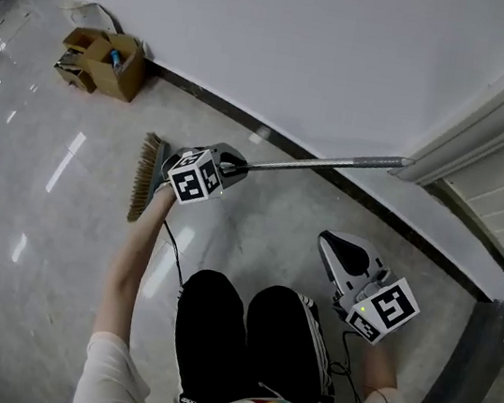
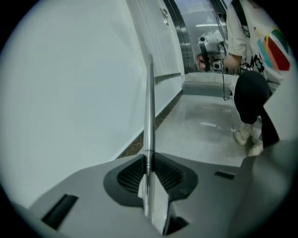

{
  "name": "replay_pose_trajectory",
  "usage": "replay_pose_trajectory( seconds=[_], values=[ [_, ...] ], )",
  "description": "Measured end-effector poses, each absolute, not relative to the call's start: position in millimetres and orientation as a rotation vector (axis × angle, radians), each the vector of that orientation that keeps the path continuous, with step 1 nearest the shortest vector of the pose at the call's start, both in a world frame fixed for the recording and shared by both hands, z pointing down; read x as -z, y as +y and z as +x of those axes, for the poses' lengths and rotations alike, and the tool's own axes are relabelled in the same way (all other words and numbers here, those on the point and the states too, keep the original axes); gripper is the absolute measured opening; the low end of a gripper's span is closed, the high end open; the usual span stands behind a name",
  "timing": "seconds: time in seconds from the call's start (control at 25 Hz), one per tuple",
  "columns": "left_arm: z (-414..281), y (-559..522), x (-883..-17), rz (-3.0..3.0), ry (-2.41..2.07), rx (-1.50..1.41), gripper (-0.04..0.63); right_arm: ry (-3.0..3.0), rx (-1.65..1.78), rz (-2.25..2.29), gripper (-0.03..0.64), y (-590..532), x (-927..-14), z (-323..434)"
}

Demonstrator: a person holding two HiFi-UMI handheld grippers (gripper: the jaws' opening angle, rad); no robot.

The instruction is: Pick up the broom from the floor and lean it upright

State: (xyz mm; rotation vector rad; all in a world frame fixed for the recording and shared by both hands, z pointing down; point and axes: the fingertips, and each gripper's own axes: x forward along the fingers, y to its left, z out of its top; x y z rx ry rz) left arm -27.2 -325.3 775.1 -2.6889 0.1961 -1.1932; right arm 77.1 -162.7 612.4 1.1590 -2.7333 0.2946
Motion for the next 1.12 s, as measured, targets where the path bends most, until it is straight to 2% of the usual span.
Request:
replay_pose_trajectory(
  seconds=[0.16,0.32,0.64,0.88,1.12],
  values=[
    [-43.1,-345.4,-723.3,-2.782,0.419,1.021,0.117,-2.755,-0.255,1.164,0.014,-158.4,-587.4,74.9],
    [-54.2,-372.6,-676.7,-2.889,0.718,0.707,0.117,-2.750,-0.252,1.211,0.014,-144.5,-575.3,83.9],
    [-83.7,-417.4,-619.7,-2.936,1.138,0.234,0.117,-2.658,-0.208,1.216,0.014,-135.7,-601.5,80.8],
    [-96.9,-434.5,-607.9,-2.874,1.365,0.102,0.117,-2.706,-0.299,1.181,0.014,-138.2,-617.0,54.1],
    [-84.4,-449.0,-601.3,-2.865,1.397,0.080,0.117,-2.769,-0.458,1.200,0.014,-132.4,-623.3,44.9]
  ],
)
